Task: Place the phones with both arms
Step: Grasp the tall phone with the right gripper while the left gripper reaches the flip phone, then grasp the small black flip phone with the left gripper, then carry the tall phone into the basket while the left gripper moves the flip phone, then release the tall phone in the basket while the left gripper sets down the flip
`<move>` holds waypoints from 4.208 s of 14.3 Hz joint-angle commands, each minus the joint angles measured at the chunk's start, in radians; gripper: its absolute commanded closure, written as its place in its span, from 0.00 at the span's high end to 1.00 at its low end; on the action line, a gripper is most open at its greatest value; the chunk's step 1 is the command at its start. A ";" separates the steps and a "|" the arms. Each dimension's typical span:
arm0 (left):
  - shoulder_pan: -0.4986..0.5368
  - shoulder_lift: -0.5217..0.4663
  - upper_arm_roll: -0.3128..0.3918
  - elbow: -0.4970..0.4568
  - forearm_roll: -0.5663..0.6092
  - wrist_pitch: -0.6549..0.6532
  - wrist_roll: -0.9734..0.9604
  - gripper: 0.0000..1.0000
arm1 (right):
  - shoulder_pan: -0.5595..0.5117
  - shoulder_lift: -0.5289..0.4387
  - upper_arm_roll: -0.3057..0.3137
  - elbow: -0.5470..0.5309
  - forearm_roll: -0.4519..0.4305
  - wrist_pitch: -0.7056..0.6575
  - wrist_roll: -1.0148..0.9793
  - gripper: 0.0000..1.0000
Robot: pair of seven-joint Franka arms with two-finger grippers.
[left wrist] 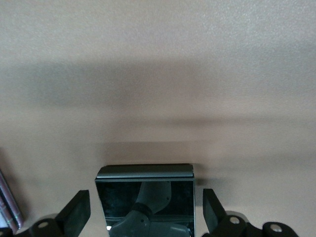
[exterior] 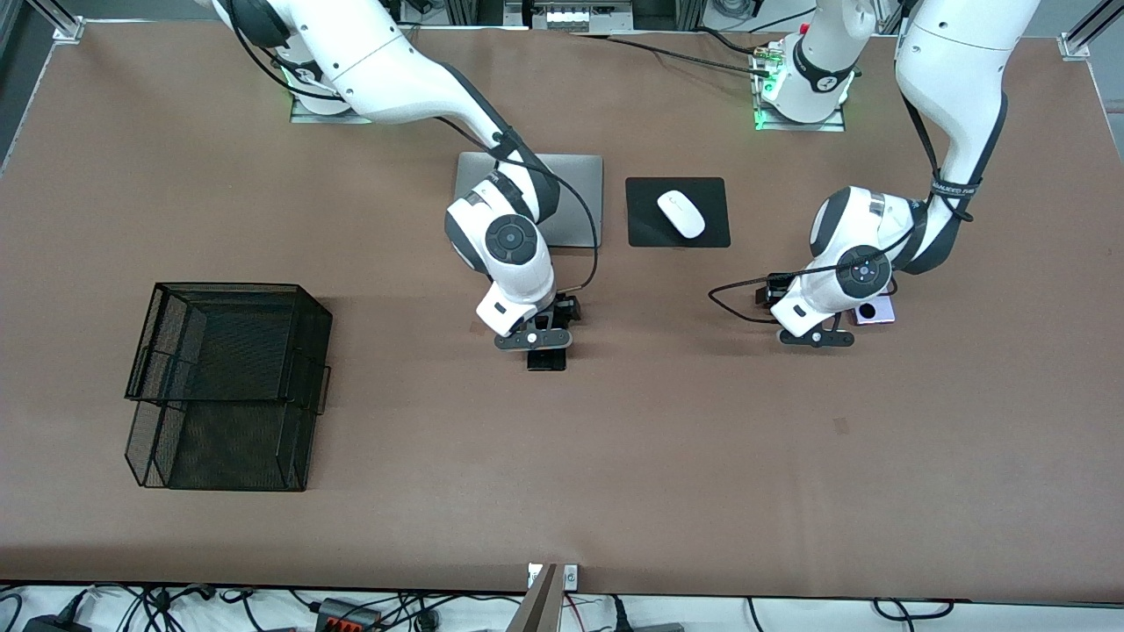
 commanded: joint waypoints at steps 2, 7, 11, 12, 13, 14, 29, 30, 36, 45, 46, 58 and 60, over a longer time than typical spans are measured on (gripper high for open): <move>0.016 -0.018 -0.012 -0.070 0.016 0.094 0.014 0.96 | 0.019 0.032 -0.012 0.035 -0.012 0.005 0.040 1.00; 0.014 -0.032 -0.013 -0.067 0.016 0.080 0.020 0.27 | 0.019 0.062 -0.012 0.055 -0.014 0.033 0.039 1.00; 0.010 -0.079 -0.015 -0.008 0.016 -0.019 0.017 0.21 | 0.019 0.062 -0.012 0.053 -0.016 0.033 0.019 0.83; 0.002 -0.090 -0.015 0.020 0.016 -0.073 0.016 0.21 | 0.019 0.060 -0.012 0.053 -0.016 0.028 0.023 0.54; 0.000 -0.093 -0.033 0.060 0.013 -0.131 0.011 0.21 | 0.018 0.055 -0.012 0.053 -0.017 0.025 0.022 0.38; 0.008 -0.091 -0.059 0.097 0.008 -0.180 0.008 0.21 | 0.018 0.048 -0.012 0.053 -0.020 0.024 0.019 0.26; -0.283 0.238 -0.170 0.661 -0.240 -0.269 -0.337 0.21 | -0.381 -0.388 -0.015 -0.120 -0.123 -0.438 -0.407 0.21; -0.317 0.264 -0.170 0.661 -0.240 -0.173 -0.348 0.22 | -0.427 -0.403 -0.015 -0.140 -0.121 -0.452 -0.453 0.21; -0.452 0.416 -0.170 0.686 -0.242 0.195 -0.417 0.22 | -0.599 -0.440 -0.012 -0.142 -0.085 -0.656 -0.514 0.21; -0.425 0.334 -0.151 0.639 -0.226 0.102 -0.411 1.00 | -0.642 -0.353 -0.013 -0.142 -0.083 -0.507 -0.560 0.25; -0.396 0.292 -0.144 0.643 -0.223 -0.009 -0.409 1.00 | -0.642 -0.350 -0.013 -0.142 -0.083 -0.497 -0.560 0.32; 0.081 0.122 -0.153 0.623 0.174 -0.727 -0.028 1.00 | -0.368 -0.356 -0.004 -0.011 0.090 -0.517 -0.532 1.00; 0.182 0.120 -0.165 0.576 0.172 -0.684 0.051 1.00 | -0.303 -0.310 -0.006 -0.011 0.087 -0.443 -0.534 1.00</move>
